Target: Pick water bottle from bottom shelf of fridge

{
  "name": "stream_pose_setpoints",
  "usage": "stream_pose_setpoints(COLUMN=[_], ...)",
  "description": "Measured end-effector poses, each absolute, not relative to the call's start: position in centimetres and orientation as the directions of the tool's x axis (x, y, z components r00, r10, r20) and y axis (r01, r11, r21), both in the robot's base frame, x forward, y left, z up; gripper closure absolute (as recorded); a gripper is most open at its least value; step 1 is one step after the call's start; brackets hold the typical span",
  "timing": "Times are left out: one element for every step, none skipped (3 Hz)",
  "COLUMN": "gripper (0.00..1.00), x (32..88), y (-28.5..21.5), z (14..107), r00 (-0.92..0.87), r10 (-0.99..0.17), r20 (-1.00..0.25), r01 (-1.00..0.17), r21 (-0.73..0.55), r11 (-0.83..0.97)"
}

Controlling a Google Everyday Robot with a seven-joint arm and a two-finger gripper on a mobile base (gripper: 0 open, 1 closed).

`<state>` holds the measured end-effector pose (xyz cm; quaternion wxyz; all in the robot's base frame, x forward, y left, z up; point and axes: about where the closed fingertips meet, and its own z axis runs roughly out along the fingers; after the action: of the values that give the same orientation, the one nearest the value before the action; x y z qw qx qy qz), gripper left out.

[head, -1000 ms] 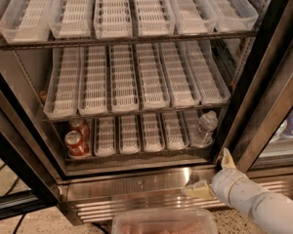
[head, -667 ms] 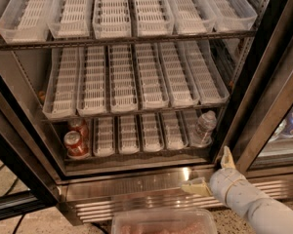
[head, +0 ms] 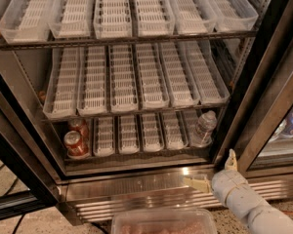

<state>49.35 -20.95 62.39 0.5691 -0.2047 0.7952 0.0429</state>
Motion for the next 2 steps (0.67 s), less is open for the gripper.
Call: stream_pose_setpoints(gripper=[0.00,0.00], x=[49.74,49.91], y=[-20.97,-20.87], z=[62.64,62.68], r00=[-0.245,-0.235], r10=[-0.227,-0.231], r20=[-0.943,-0.944], r01=[-0.347,-0.347], r21=[-0.133,-0.141], r11=[0.928,0.927])
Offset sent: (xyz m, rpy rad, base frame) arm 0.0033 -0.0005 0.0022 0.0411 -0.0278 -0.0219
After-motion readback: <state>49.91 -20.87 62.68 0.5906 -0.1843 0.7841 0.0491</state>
